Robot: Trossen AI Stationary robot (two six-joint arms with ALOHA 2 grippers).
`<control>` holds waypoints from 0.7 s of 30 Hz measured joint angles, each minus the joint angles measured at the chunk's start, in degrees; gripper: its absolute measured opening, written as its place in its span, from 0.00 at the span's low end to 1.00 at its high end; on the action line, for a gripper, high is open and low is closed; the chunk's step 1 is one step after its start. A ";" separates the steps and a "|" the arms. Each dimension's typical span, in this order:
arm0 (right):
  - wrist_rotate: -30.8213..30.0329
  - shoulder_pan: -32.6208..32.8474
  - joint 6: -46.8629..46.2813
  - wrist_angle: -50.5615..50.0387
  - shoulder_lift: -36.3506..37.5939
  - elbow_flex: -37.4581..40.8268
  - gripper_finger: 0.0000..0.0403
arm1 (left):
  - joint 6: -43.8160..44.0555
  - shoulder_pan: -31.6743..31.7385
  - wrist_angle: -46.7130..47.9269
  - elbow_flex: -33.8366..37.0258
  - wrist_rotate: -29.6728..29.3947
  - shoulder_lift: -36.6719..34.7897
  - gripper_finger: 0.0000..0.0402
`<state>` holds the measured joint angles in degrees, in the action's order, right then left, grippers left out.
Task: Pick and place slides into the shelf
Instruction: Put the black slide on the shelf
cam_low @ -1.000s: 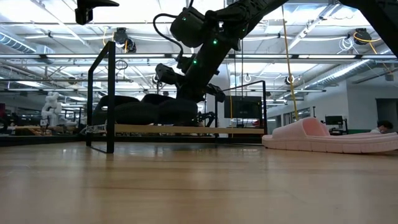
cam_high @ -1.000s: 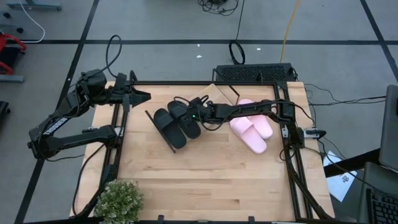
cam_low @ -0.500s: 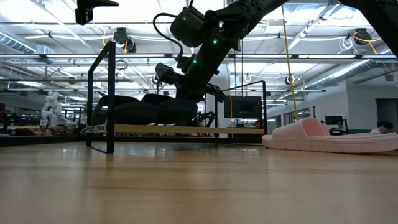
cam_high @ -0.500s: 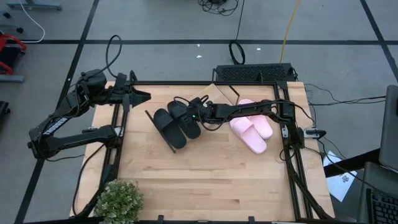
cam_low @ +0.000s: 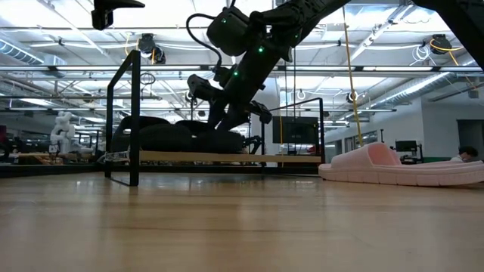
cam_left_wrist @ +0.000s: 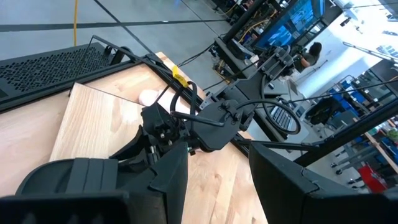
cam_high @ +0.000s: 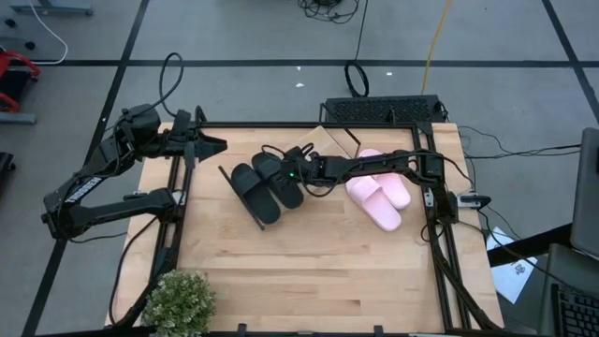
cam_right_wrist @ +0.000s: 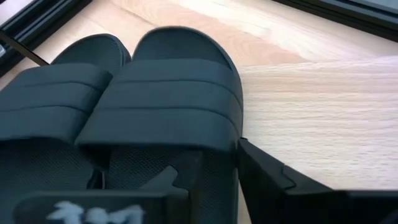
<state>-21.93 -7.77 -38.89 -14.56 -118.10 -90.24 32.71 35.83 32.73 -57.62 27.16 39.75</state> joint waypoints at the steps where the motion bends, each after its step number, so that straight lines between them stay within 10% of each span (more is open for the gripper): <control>1: -0.01 0.00 0.27 0.01 0.00 0.00 0.23 | -0.02 0.00 0.00 0.00 0.00 -0.01 0.41; 21: -0.08 -0.13 0.66 0.08 0.02 0.02 0.28 | -0.55 0.00 0.04 0.01 0.02 -0.17 0.41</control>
<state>-22.02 -7.90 -38.23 -14.48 -118.08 -90.21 32.16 35.84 32.77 -57.61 27.18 39.57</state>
